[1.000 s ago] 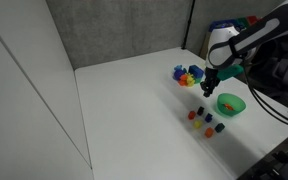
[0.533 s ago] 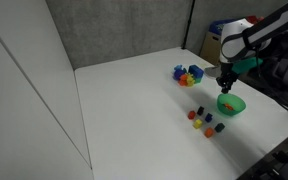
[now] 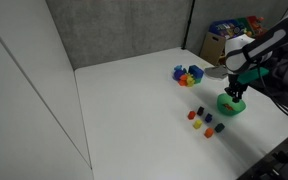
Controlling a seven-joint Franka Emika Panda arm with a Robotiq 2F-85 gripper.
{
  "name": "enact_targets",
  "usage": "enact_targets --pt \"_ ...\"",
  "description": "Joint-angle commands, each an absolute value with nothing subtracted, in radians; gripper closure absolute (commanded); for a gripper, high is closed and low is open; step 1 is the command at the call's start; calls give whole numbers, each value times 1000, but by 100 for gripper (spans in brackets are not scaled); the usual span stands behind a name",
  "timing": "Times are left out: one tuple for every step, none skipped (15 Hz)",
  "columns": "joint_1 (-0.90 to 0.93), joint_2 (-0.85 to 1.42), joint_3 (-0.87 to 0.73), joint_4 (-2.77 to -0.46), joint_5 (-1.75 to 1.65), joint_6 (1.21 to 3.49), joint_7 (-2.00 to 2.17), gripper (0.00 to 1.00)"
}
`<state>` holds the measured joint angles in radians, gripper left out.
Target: Pick up one small brown block and put it in the green block
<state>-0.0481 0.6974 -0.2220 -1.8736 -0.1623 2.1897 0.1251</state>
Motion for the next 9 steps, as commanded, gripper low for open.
enact_targets --pt "-53 715 -220 -1863 -182 2165 155 43" --pt "-54 707 -215 -1866 -177 2159 148 36" --pt "-55 700 -211 -1867 -173 2153 142 30" --pt "-53 688 -209 -1869 -173 2142 136 21" --pt "-55 676 -203 -1869 -168 2125 129 15" --pt "-57 662 -196 -1869 -161 2100 121 6" --pt "-61 648 -186 -1867 -152 2068 111 1" --pt "-63 626 -177 -1868 -145 2033 105 0" --pt "-64 605 -168 -1868 -138 1995 101 0"
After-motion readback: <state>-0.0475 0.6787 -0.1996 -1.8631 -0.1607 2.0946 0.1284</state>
